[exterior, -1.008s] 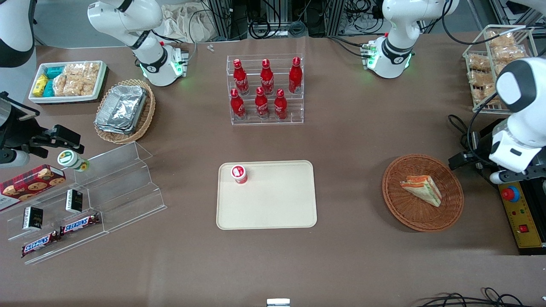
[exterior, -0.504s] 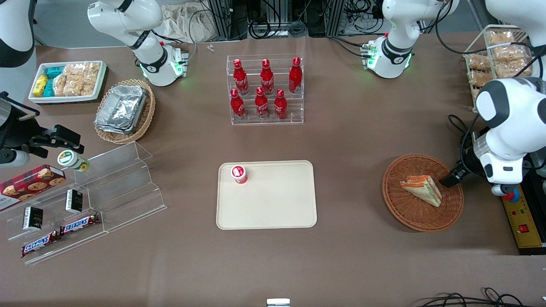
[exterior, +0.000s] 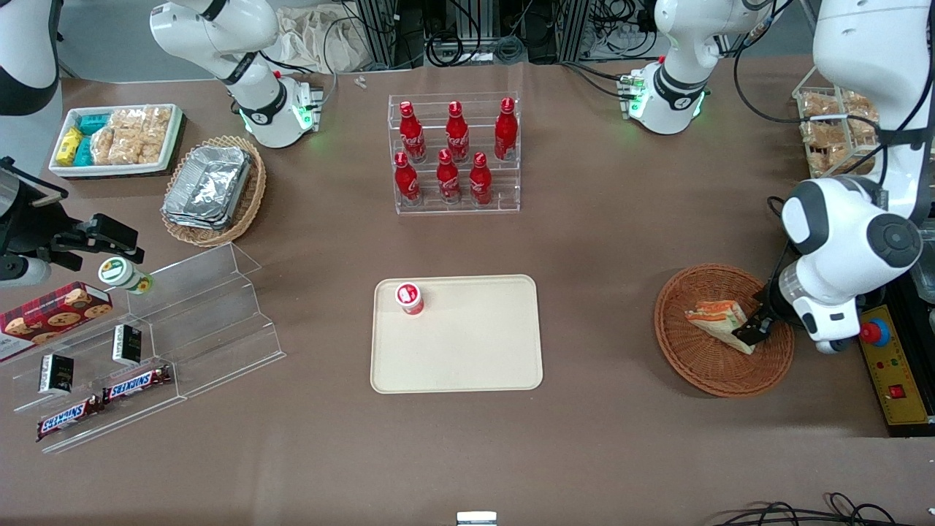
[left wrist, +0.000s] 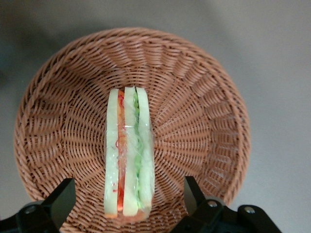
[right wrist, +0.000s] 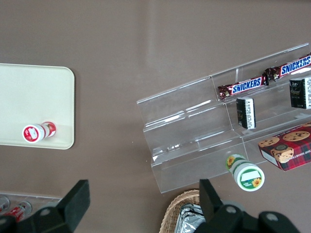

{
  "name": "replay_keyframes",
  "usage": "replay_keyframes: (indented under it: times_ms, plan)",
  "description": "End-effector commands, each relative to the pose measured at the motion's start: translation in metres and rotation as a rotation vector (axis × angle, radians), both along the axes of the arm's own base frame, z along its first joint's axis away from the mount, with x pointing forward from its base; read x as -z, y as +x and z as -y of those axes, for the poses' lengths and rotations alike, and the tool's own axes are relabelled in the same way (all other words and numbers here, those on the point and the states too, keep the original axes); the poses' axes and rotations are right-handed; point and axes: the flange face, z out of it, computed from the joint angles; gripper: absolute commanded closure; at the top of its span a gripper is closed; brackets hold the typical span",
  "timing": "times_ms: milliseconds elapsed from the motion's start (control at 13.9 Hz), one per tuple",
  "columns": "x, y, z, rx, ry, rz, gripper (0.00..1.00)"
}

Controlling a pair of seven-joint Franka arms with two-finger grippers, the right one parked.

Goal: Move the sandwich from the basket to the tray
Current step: 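Lower the open left gripper and close it on the wrapped sandwich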

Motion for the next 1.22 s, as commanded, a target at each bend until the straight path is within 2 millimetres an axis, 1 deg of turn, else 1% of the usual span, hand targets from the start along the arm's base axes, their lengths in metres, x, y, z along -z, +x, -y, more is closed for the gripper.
replay_keyframes:
  times_ms: [0,144,216,360,432,504,576,648,720,792,936,1008,1152]
  plan:
    - [0.021,-0.003,0.001,-0.031,0.008,-0.001,0.01]
    - [0.037,-0.003,0.001,-0.023,0.016,-0.004,0.01]
    - [0.044,-0.008,0.002,-0.011,0.027,-0.003,0.01]
    - [0.049,-0.009,0.001,-0.013,0.028,0.005,0.01]
    - [0.051,-0.009,0.002,-0.01,0.029,0.002,0.03]
    - [0.049,-0.009,0.001,-0.012,0.029,0.005,0.17]
    - [0.045,-0.009,0.002,-0.019,0.029,0.008,0.47]
    - [0.037,-0.008,0.001,-0.03,0.029,0.011,0.73]
    - [0.025,-0.008,0.0,-0.033,0.029,0.003,0.95]
    - [0.011,-0.008,-0.001,-0.034,0.029,-0.021,1.0]
    - [-0.031,-0.007,0.002,-0.033,0.029,-0.037,1.0]
    - [-0.058,-0.006,0.006,-0.027,0.029,-0.057,1.0]
    - [-0.127,-0.003,0.009,-0.018,0.029,-0.11,1.0]
